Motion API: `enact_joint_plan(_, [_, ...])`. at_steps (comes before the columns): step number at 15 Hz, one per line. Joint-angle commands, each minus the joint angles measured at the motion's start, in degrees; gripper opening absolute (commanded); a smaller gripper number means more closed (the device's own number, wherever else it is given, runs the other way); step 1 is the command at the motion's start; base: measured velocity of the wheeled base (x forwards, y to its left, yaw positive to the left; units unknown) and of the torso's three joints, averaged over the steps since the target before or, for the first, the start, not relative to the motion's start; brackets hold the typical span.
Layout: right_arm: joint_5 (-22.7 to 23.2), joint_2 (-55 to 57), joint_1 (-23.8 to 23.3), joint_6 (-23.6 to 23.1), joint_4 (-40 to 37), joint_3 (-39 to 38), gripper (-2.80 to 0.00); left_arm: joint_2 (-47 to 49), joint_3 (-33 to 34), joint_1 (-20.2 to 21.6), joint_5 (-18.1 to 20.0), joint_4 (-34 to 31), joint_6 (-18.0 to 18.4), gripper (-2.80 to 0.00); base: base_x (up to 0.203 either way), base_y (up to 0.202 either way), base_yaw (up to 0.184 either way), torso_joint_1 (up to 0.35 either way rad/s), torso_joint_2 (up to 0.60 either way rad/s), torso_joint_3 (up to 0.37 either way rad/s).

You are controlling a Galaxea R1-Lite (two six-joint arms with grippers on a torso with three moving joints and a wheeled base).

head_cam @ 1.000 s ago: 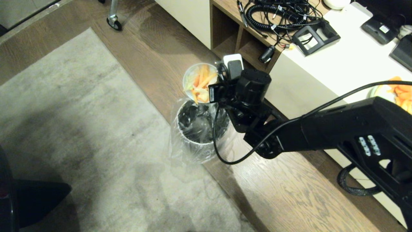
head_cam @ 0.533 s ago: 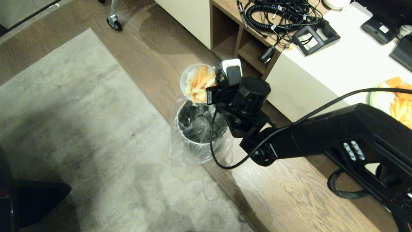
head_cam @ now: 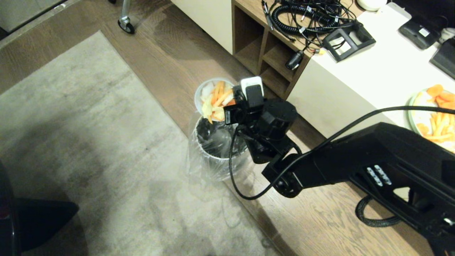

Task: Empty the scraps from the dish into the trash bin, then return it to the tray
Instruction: Pour the leftover food from the bowl into the trash can

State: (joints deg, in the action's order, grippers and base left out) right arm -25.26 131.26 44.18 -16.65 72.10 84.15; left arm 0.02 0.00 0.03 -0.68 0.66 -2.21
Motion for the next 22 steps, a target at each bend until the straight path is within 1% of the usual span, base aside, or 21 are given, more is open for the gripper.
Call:
enact_joint_plan(1, [-0.14, 0.64, 0.36, -0.7, 1.67, -0.37, -2.8, -0.02, 0.0, 0.06, -0.02, 0.04, 0.01, -2.8, 0.0, 0.0, 0.0, 0.0, 0.0, 0.0])
enact_joint_plan(3, [0.19, 1.19, 0.38, -0.99, 3.82, -0.48, -2.8, -0.02, 0.0, 0.06, -0.02, 0.04, -0.08, -2.8, 0.0, 0.0, 0.0, 0.0, 0.0, 0.0])
enact_joint_plan(6, [3.68, 1.99, 0.3, -1.93, 7.29, -0.36, -2.8, -0.02, 0.0, 0.01, -0.02, 0.04, 0.01, -2.8, 0.0, 0.0, 0.0, 0.0, 0.0, 0.0])
enact_joint_plan(10, [4.4, 2.07, 0.29, -2.22, 7.97, -0.3, -2.8, -0.02, 0.0, 0.05, -0.02, 0.04, -0.01, -2.8, 0.0, 0.0, 0.0, 0.0, 0.0, 0.0])
enact_joint_plan(13, [7.95, 2.78, -0.05, -2.51, 10.25, -0.38, -2.8, -0.02, 0.0, 0.05, -0.02, 0.04, -0.01, -2.8, 0.0, 0.0, 0.0, 0.0, 0.0, 0.0])
enact_joint_plan(18, [9.0, 2.94, -0.32, -2.46, 11.93, -0.48, -2.8, -0.02, 0.0, -0.03, -0.02, 0.04, 0.01, -2.8, 0.0, 0.0, 0.0, 0.0, 0.0, 0.0])
enact_joint_plan(20, [12.31, 2.95, -0.62, -2.42, 13.53, -1.5, -2.8, -0.02, 0.0, 0.06, -0.02, 0.04, -0.07, -2.8, 0.0, 0.0, 0.0, 0.0, 0.0, 0.0])
enact_joint_plan(22, [13.87, 2.95, -0.94, -2.33, 15.4, -2.5, -2.8, -0.02, 0.0, 0.06, -0.02, 0.04, -0.06, -2.8, 0.0, 0.0, 0.0, 0.0, 0.0, 0.0])
